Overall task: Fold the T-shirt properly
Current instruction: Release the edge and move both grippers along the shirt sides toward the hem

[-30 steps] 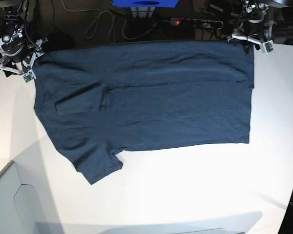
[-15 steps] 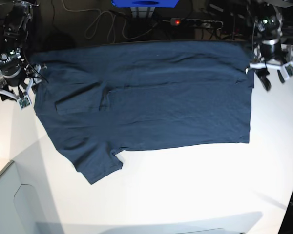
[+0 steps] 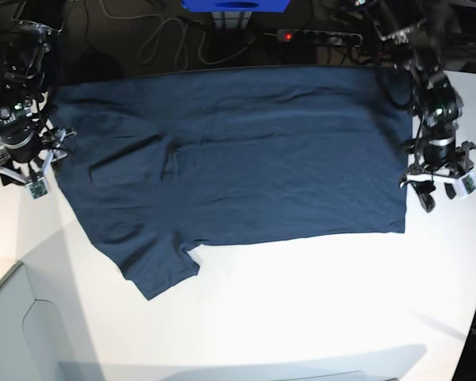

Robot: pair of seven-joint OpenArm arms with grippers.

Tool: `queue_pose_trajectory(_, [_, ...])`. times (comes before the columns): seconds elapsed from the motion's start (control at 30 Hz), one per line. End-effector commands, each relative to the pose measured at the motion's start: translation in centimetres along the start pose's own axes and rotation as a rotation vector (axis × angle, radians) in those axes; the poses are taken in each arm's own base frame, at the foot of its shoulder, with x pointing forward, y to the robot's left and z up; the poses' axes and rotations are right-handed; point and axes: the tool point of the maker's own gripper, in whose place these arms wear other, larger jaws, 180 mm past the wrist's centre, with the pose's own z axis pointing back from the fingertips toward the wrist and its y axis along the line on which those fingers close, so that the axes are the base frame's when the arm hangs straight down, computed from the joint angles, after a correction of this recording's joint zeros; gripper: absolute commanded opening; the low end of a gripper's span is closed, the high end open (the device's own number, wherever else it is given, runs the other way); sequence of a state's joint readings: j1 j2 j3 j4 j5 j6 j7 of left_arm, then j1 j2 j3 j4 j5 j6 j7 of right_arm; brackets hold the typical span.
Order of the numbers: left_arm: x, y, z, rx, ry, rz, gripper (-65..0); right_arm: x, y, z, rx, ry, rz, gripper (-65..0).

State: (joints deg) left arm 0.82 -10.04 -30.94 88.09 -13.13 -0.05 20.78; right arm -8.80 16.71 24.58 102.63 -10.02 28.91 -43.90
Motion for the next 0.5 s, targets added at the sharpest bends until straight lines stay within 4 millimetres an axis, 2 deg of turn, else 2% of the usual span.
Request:
queue_pose_trajectory(0.0, [2.6,-0.4,-1.2,-0.014,-0.072,0.0,-30.5,1.2,-1.0,0.4,-0.023,-0.041,0.017,-26.9])
queue_pose_trajectory(0.17, [1.3,-2.1,-6.3,-0.045,0.019,0.023,-30.5,1.2,-0.1,0.0,0.005,-0.036,0.029,-27.1])
queue_pose_trajectory(0.3, [0.8,-3.0,-8.9,-0.051,0.072,0.047,-30.5,1.2,0.0,-0.1,0.008,-0.035,0.031,-27.1])
queue_pose_trajectory(0.37, [-0.1,-3.4,-10.2,-0.048,0.117,0.036,-30.5,1.1,0.1,-0.1,0.009,-0.034,0.031,-27.1])
queue_pose_trajectory(0.47, [-0.9,-3.6,-11.3,-0.039,0.137,0.038,-30.5,1.1,0.0,0.0,0.006,-0.033,0.029,-27.1])
